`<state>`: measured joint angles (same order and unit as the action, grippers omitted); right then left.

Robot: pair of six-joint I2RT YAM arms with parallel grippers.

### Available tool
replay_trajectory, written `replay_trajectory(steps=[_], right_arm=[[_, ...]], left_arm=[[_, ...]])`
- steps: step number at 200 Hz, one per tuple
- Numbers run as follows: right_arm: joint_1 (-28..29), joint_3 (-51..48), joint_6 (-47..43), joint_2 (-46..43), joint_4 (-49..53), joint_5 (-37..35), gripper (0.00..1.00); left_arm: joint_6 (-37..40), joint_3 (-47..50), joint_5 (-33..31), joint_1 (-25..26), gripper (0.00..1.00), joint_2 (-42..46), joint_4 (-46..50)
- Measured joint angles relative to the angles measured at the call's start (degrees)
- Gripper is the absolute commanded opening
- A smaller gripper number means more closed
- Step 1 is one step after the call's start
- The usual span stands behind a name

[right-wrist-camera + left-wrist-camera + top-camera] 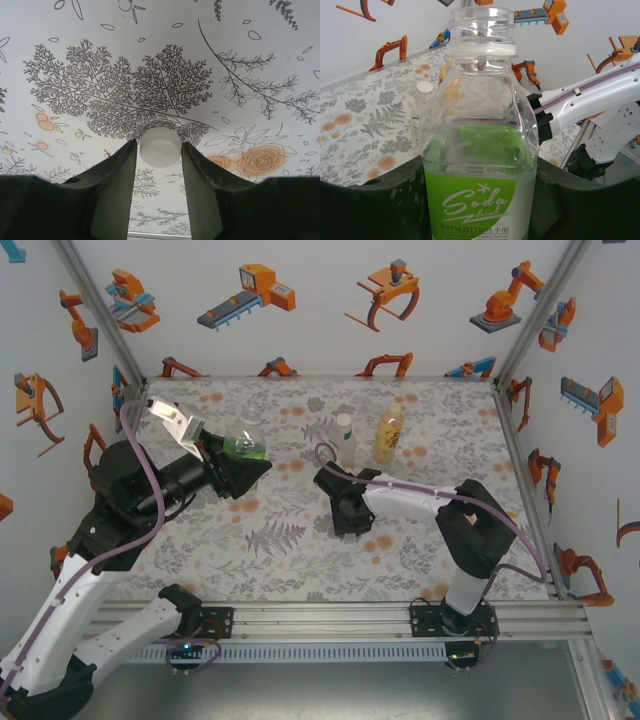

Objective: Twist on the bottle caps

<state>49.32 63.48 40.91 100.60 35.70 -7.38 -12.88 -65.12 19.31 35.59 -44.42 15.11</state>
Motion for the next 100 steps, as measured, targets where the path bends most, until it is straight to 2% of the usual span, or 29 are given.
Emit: replay_trajectory(steps=[100], right_arm=[[0.0, -1.6, 1.2, -0.1, -0.6, 1.7, 0.41]], left_arm=[[-0.2, 0.0, 0.0, 0.0, 0.00, 0.0, 0.0]])
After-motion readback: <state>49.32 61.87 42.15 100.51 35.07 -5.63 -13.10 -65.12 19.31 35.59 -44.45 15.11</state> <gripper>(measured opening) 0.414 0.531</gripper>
